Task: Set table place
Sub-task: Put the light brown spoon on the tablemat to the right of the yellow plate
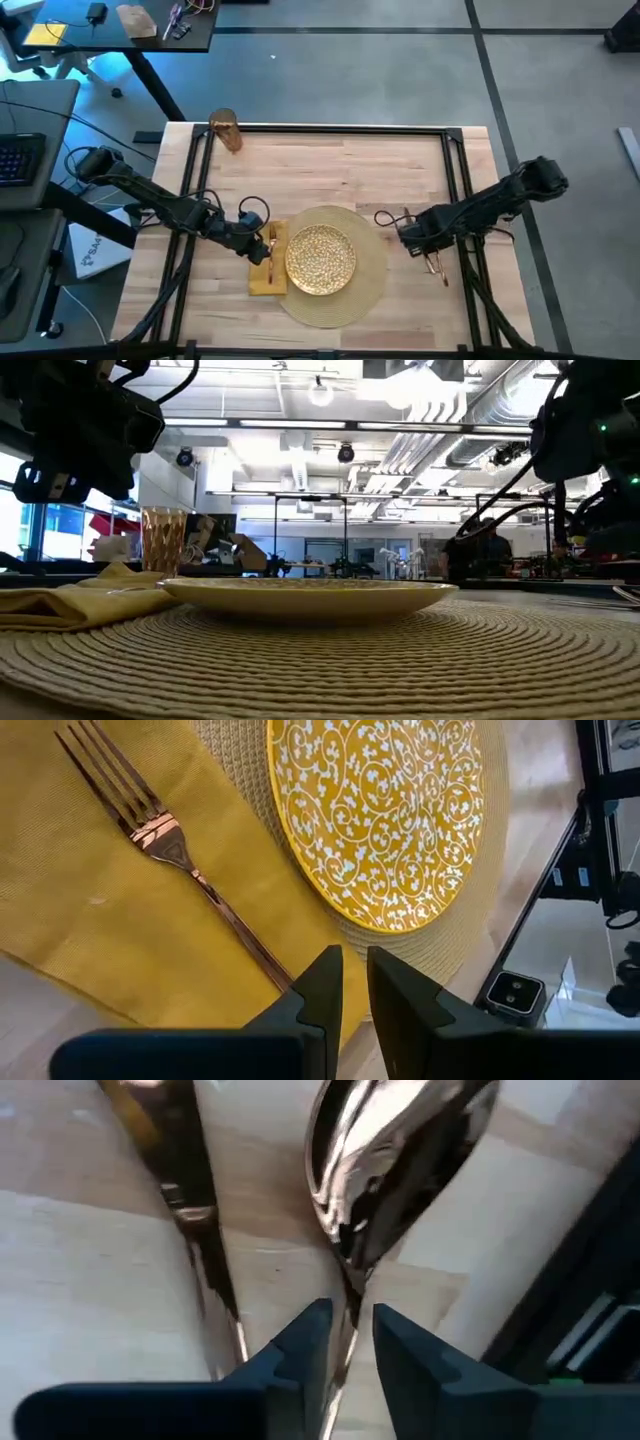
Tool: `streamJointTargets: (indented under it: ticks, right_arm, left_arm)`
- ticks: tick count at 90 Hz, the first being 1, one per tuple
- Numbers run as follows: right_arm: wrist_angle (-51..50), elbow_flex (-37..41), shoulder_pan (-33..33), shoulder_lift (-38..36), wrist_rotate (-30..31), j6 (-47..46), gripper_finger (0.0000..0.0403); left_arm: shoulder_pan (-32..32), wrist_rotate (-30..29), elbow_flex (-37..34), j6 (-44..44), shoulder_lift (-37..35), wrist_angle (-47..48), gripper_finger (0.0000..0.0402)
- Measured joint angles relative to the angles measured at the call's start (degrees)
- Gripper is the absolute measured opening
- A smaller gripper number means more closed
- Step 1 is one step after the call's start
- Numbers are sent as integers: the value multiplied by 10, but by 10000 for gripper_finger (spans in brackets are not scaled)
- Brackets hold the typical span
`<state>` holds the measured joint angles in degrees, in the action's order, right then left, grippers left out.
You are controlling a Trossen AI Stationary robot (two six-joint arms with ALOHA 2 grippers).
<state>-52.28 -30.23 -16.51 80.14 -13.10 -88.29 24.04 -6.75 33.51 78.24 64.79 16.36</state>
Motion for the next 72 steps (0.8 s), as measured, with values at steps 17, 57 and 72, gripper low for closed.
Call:
streamJointTargets:
  ticks: [17,57,72]
  right_arm:
    - [5,2,4,-23,-2,-10,5]
    - [-21,-70,-30,-138,74,-134,0]
    - [46,-122,-35,-99,110,-134,0]
  left_arm:
    - [0,2,0,-9,0,0,35]
    - [0,8,0,-20,0,0,35]
    - [0,18,0,-20,0,0,35]
